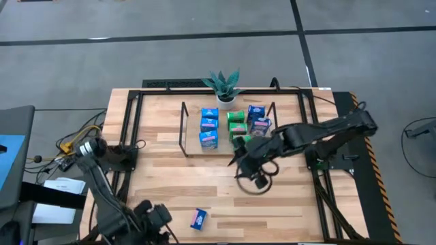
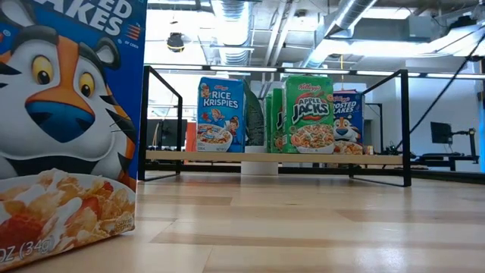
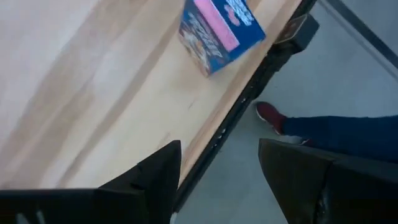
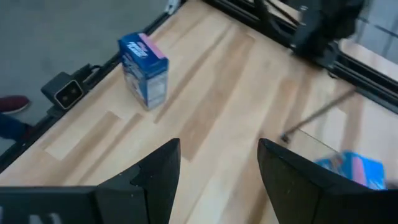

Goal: Stack cereal on shelf
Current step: Put the blue cereal box on the shelf aligned with the other blue cereal boxes

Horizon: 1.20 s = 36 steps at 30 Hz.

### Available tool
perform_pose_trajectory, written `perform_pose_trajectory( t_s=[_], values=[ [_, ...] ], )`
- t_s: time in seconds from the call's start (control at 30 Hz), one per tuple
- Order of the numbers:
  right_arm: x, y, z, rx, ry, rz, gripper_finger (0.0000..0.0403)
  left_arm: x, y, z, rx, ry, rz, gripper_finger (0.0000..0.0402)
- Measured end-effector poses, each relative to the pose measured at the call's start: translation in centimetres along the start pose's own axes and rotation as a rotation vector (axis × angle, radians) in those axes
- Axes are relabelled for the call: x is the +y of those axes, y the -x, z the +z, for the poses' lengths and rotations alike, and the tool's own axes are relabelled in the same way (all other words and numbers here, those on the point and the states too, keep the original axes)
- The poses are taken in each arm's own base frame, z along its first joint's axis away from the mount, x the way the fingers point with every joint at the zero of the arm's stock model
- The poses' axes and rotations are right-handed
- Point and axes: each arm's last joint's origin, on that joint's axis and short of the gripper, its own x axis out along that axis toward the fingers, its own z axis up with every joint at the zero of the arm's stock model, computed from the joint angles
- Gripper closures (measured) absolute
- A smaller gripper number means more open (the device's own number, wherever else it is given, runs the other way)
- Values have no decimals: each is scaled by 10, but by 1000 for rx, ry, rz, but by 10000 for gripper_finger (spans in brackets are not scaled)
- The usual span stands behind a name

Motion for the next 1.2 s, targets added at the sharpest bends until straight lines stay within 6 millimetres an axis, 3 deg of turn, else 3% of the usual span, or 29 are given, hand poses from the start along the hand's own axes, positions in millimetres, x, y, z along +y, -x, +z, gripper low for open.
perform_pose_trajectory(
  t_s=[0.3,0.47,0.6,0.9,1.2],
  values=[
    [49,-57,43,-7,123,184,122,-32,-45,-33,43,37,-118,198],
    [78,-90,60,-5,190,244,86,-35,-49,-45,28,101,-135,198],
    [91,-117,68,-4,208,262,72,-35,-49,-46,7,127,-137,198],
    [80,-162,78,-5,262,235,73,-37,-48,-48,52,159,-156,198],
    [44,-178,64,45,303,223,67,-36,-49,-47,48,177,-146,198]
  ],
)
